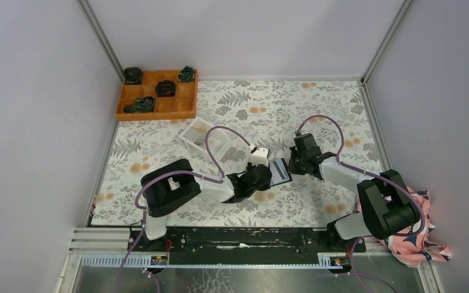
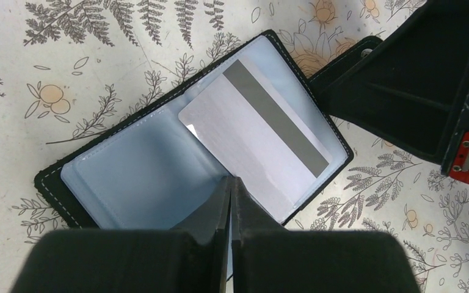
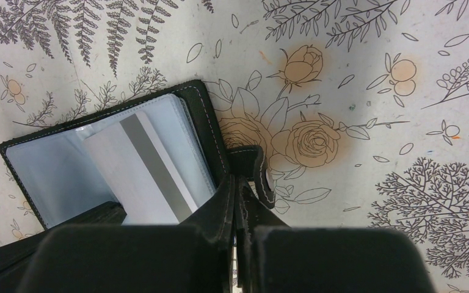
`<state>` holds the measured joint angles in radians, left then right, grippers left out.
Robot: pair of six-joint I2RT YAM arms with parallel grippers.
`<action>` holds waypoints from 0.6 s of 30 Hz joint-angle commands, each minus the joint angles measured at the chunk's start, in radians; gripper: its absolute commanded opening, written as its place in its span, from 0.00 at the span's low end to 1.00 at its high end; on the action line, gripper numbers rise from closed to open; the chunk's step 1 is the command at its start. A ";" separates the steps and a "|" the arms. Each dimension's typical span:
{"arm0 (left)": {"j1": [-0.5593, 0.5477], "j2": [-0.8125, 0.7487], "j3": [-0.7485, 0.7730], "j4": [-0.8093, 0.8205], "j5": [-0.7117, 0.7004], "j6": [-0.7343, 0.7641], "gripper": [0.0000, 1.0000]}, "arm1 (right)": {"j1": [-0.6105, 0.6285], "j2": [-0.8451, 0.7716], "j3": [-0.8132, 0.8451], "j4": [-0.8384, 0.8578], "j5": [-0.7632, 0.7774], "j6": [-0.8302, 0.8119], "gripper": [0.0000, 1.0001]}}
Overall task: Put the credit cards into the card holder
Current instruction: Insert the credit card into the card holder.
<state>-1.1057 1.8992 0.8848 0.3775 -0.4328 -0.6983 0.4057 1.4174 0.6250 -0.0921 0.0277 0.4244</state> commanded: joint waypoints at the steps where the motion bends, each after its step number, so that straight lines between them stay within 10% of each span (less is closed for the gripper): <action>1: -0.007 0.039 0.024 -0.047 -0.041 0.032 0.04 | 0.000 -0.008 -0.013 0.011 -0.028 0.007 0.00; 18: -0.009 0.058 0.083 -0.031 -0.054 0.048 0.08 | 0.001 -0.005 -0.009 0.013 -0.040 0.009 0.00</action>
<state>-1.1065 1.9354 0.9375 0.3626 -0.4587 -0.6769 0.4053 1.4174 0.6239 -0.0898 0.0254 0.4244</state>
